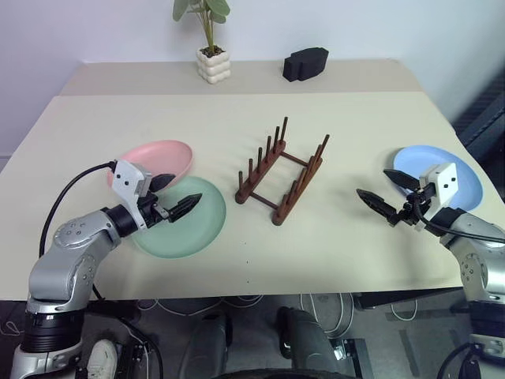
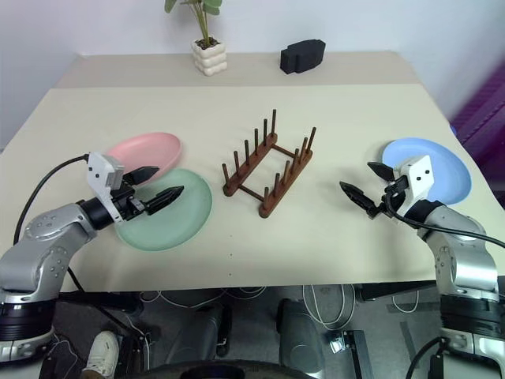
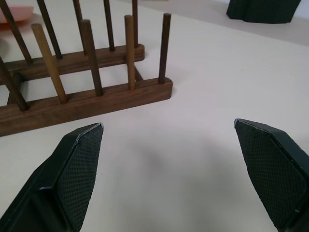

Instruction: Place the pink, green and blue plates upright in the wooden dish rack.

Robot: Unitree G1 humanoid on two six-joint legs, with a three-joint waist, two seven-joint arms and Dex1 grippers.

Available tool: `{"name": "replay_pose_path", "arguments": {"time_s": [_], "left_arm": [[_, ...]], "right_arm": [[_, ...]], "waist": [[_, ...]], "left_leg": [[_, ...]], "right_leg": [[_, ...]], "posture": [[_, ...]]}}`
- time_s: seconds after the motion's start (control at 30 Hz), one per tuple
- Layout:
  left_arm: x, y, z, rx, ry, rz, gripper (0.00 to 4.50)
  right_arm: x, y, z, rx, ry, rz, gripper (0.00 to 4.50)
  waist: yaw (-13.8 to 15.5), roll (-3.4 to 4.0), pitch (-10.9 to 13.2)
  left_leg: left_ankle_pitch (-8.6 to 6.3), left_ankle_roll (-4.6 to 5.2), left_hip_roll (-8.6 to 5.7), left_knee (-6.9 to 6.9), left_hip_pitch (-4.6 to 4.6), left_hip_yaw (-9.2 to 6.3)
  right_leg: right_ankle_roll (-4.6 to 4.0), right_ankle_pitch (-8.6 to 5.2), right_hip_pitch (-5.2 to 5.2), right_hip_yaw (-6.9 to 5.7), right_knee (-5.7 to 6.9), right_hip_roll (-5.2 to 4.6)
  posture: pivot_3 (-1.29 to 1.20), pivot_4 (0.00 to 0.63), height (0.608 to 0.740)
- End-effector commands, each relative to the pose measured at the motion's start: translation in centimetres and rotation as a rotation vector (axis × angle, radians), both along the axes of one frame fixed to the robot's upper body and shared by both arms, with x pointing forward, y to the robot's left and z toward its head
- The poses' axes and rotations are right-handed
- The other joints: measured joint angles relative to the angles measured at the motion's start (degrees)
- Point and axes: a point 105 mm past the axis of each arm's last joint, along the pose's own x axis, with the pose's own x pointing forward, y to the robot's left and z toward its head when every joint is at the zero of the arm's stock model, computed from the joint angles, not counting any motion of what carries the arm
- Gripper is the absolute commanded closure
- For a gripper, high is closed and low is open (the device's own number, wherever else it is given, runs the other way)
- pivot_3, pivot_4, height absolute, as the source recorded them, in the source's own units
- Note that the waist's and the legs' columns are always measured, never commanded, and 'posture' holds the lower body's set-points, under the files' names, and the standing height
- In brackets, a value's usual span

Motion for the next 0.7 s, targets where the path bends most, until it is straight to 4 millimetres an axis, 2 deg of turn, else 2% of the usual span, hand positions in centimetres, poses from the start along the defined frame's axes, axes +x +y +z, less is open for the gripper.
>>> {"name": "replay_pose_path", "arguments": {"time_s": [0.03, 0.13, 0.23, 0.37, 0.7], "left_arm": [[-0.4, 0.1, 1.5, 0.006, -0.059, -0.009, 0.00], [0.2, -0.1, 1.0, 0.017, -0.052, 0.000, 0.00], [0.1, -1.2, 1.6, -0.021, -0.069, -0.043, 0.00], [-0.5, -1.8, 0.8, 0.011, -0.037, -0.084, 0.00], [-2.4, -4.2, 0.9, 0.030, 0.017, -0.260, 0.00]], "right_arm": [[0.5, 0.2, 1.8, -0.001, -0.072, 0.013, 0.07], [0.9, 0.1, 1.8, -0.005, -0.078, 0.001, 0.07], [0.4, 0.5, 2.0, -0.004, -0.075, 0.027, 0.07], [-0.4, 0.5, 1.3, -0.018, -0.050, 0.018, 0.07], [-2.7, 2.2, 0.8, -0.007, -0.013, 0.040, 0.07]], "waist": [[0.01, 0.00, 0.00], [0.02, 0.00, 0.00], [0.28, 0.00, 0.00], [0.18, 0.00, 0.00], [0.10, 0.00, 0.00]], "left_leg": [[0.00, 0.00, 0.00, 0.00, 0.00, 0.00], [0.00, 0.00, 0.00, 0.00, 0.00, 0.02], [0.00, 0.00, 0.00, 0.00, -0.02, -0.01], [0.00, 0.00, -0.01, 0.00, -0.04, 0.00], [0.00, 0.00, 0.05, -0.01, -0.02, 0.01]], "right_leg": [[0.00, 0.00, 0.00, 0.00, 0.00, 0.00], [0.00, 0.00, 0.00, 0.01, -0.01, -0.01], [0.00, 0.00, 0.00, 0.00, -0.01, 0.00], [0.00, 0.01, 0.00, 0.00, -0.02, -0.01], [-0.02, 0.00, -0.01, 0.01, -0.02, 0.01]], "posture": [[0.00, 0.150, 0.740], [0.00, 0.150, 0.740], [0.00, 0.150, 0.740], [0.00, 0.150, 0.740], [0.00, 0.150, 0.740]]}}
